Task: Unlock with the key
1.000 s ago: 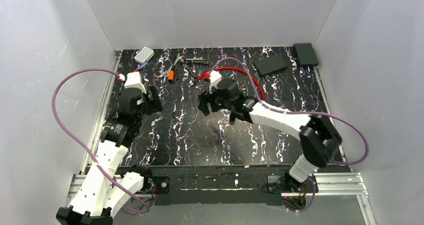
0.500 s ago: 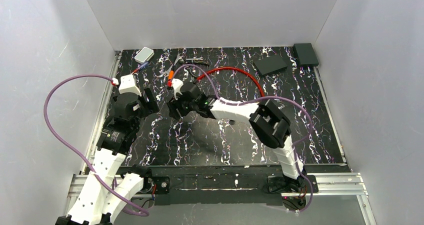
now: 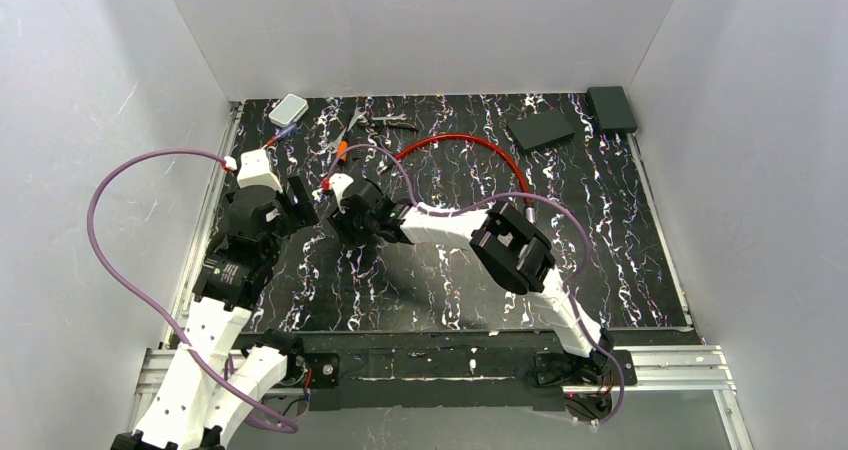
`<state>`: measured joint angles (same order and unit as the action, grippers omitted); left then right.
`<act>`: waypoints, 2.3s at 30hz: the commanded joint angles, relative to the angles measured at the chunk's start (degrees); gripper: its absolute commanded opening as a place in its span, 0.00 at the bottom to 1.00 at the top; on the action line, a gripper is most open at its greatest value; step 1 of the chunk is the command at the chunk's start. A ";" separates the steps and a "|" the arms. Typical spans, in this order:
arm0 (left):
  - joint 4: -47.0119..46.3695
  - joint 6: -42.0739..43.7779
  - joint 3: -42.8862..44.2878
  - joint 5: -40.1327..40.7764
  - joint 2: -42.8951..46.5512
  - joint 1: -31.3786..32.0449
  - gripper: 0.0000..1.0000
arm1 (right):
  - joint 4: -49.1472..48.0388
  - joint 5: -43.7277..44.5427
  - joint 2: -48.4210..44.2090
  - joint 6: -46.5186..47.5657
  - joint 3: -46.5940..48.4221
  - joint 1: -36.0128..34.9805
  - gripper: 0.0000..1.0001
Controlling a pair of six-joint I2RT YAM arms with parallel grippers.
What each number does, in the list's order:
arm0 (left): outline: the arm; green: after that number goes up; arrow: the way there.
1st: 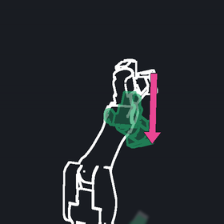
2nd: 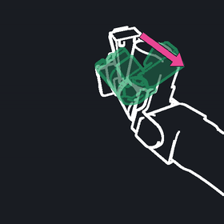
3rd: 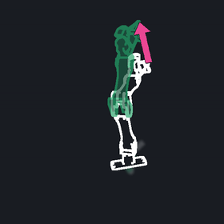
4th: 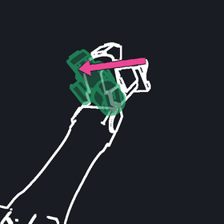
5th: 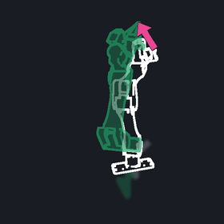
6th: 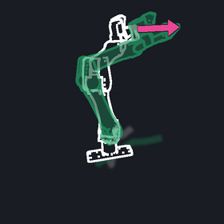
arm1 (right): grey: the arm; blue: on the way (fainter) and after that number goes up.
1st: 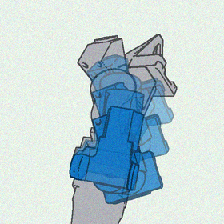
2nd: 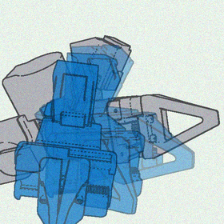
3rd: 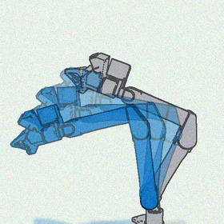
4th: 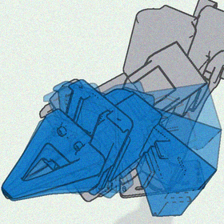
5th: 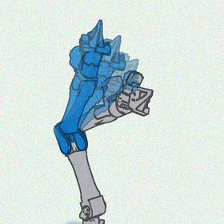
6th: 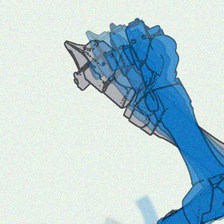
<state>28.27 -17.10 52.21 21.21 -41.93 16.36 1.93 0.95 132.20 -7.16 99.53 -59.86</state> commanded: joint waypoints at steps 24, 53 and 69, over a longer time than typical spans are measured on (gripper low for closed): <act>-1.77 0.51 -0.49 -0.54 0.62 0.19 0.78 | 2.04 10.93 2.42 4.26 -0.98 -3.16 0.27; -1.86 -0.01 -0.89 1.24 0.01 0.22 0.78 | -3.86 7.79 -5.35 2.41 -4.78 -3.09 0.76; -1.64 -0.21 -0.70 3.16 0.40 0.10 0.78 | -2.73 7.83 2.14 2.86 -2.12 -2.66 0.52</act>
<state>26.24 -17.10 51.24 22.68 -42.15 16.36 -1.04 8.73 133.03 -4.27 98.70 -62.70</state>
